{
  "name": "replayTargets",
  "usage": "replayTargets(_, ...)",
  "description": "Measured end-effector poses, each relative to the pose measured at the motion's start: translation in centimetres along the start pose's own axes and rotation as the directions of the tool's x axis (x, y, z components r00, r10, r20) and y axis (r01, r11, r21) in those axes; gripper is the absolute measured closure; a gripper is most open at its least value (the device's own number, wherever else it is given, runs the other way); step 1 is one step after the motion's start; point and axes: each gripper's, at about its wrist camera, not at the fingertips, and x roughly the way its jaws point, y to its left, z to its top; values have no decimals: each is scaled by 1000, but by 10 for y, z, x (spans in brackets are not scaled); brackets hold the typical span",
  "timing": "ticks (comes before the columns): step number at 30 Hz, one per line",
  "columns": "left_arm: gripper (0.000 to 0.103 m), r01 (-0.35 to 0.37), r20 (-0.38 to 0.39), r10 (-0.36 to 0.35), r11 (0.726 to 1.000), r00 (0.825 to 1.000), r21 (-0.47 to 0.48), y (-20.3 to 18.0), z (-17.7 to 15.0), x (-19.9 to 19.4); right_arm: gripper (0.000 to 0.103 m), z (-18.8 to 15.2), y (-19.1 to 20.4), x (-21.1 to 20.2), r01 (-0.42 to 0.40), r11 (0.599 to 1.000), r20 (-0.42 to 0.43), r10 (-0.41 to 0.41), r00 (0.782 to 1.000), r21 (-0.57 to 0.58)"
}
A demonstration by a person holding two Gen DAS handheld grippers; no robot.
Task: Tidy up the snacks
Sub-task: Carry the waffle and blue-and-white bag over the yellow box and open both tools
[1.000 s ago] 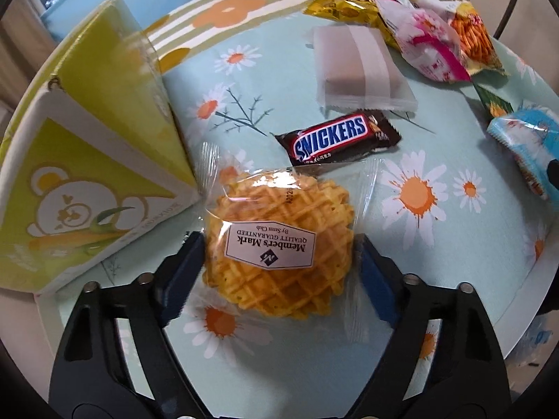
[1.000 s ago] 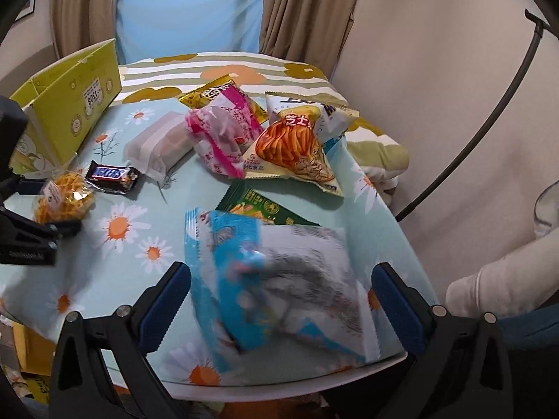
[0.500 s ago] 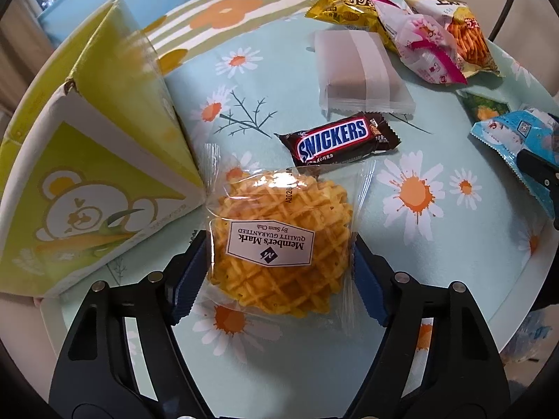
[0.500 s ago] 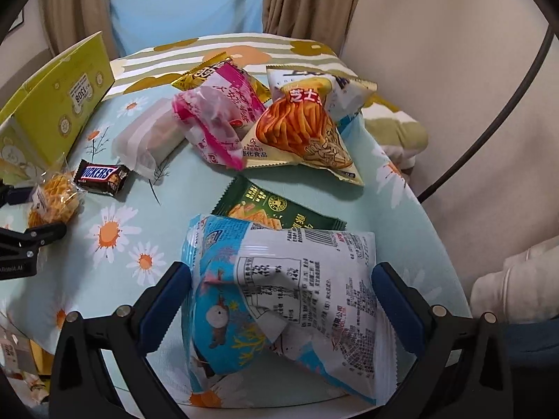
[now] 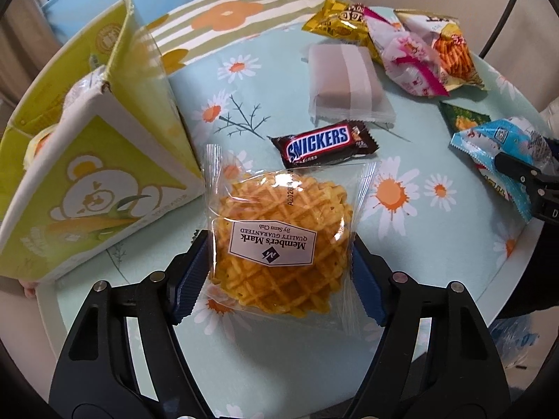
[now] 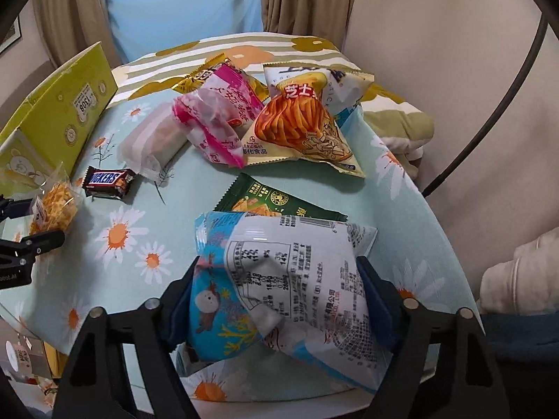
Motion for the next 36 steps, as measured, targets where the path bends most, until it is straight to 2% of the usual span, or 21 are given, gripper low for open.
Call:
replayTargets(4,31,4,26,-4,1000,1000,-13,-1,0,-17,27,2,1,-19,-10,1000,37,10,999,-8)
replayTargets(10,31,12,114,-4,997,993,-74,0,8,-67,27,22,1,-52,-35,999,92,37,995,-24)
replayTargets(17,31,-8,261,48,988,964,-154,21,27,-135,27,65,22,-96,-105,989,176,122,977,-101)
replayTargets(22,31,-34,320,98,980,942,-197,51,43,-160,27,104,61,-114,-141,972,223,182,958,-189)
replayTargets(27,31,-48,348,137,967,927,-251,101,51,-177,27,140,114,-121,-200,949,239,259,936,-244)
replayTargets(36,31,-77,334,187,946,924,-316,201,48,-174,27,183,222,-100,-304,904,189,370,910,-302)
